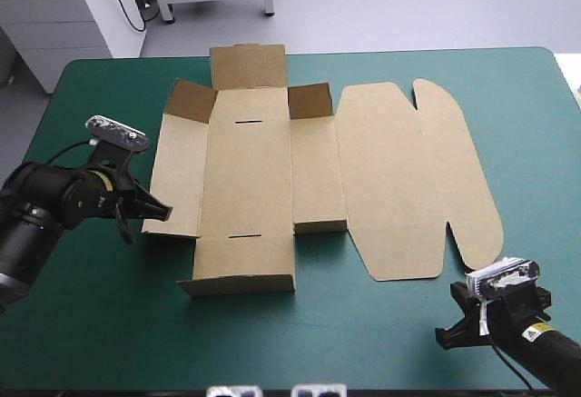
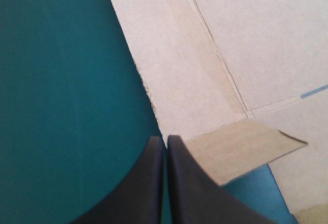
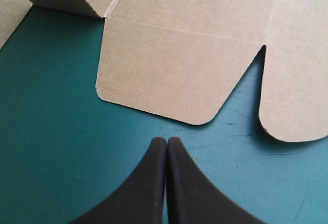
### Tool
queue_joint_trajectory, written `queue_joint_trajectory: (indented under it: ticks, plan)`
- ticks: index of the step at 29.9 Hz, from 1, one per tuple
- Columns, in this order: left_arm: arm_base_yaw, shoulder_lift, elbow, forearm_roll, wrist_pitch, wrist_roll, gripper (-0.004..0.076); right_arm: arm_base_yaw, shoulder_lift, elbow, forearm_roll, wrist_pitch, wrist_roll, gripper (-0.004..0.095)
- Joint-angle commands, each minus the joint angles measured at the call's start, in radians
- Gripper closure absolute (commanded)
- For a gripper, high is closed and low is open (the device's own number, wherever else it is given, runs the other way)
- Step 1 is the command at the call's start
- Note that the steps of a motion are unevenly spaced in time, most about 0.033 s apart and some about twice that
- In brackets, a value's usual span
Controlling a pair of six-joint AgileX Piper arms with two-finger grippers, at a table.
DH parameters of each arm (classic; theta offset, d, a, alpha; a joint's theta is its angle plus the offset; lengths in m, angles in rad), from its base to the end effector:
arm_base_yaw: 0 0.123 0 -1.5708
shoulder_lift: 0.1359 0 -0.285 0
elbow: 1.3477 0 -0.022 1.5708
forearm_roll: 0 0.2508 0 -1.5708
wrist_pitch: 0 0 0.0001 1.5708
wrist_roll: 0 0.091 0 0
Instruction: Fold the box
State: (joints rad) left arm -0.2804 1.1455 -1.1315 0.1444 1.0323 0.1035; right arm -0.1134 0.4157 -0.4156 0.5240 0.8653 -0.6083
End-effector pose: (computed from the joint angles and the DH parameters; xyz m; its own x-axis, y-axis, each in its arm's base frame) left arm 0.2139 -0.0499 0.3627 -0.7353 0.3945 -0.5511 0.3415 0.9180 0.2015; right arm 0.0726 0.0266 0.2614 -0.5797 -0.1640 -0.7982 -0.3370 0.9401 0.0516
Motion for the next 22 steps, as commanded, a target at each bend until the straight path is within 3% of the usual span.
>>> queue_joint_trajectory:
  ticks: [1, 8, 15, 20, 22]
  plan:
    - [0.148, 0.008, -0.041, -0.151, -0.071, 0.113, 0.0706, -0.002, 0.008, -0.026, 0.025, -0.048, -0.004, 0.0922]
    - [0.495, 0.034, -0.041, -0.389, 0.000, 0.304, 0.0707, -0.002, 0.008, -0.024, 0.025, -0.052, -0.004, 0.0922]
    - [0.748, 0.054, -0.041, -0.565, 0.005, 0.384, 0.0707, -0.002, 0.008, -0.024, 0.032, -0.050, -0.004, 0.0922]
    - [0.796, 0.101, -0.041, -0.568, -0.097, 0.395, 0.0711, -0.002, 0.008, -0.024, 0.032, -0.050, -0.004, 0.0922]
    - [0.796, 0.125, -0.041, -0.560, -0.143, 0.315, 0.0711, -0.002, 0.008, -0.024, 0.032, -0.050, -0.004, 0.0922]
